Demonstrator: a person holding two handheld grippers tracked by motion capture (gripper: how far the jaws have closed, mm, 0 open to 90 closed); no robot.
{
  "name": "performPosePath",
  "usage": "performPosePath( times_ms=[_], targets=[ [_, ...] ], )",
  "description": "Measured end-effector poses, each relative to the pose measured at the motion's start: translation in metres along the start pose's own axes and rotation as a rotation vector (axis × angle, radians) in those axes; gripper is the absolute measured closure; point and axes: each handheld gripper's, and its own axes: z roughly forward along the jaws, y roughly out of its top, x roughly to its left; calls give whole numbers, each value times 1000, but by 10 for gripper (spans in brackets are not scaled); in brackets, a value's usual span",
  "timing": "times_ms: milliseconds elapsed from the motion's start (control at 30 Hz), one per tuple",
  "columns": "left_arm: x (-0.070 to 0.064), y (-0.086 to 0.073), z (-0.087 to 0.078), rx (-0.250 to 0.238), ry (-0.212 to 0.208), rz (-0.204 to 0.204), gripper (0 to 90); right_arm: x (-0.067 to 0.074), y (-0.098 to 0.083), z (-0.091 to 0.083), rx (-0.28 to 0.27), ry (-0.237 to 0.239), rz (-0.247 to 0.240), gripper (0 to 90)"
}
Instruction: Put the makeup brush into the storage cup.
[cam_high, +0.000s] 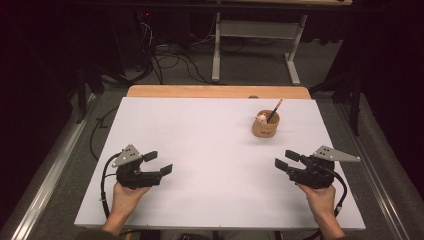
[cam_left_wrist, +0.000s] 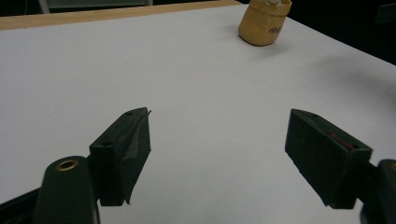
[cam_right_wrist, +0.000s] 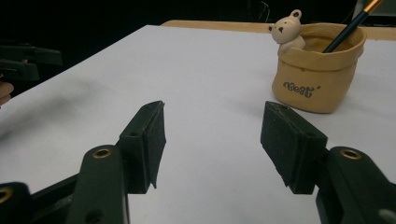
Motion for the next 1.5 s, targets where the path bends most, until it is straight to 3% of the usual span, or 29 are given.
performPosePath(
  times_ms=[167, 600, 1500],
  targets=[
    [0, 0, 0, -1, 1, -2, 227, -2, -4, 0, 0, -9, 15, 422],
    [0, 0, 0, 0, 1, -1, 228, -6, -9, -1, 9, -61, -20, 414],
    [0, 0, -1, -2, 3, -4, 228, -15, -21, 3, 30, -124, -30, 409]
  ],
)
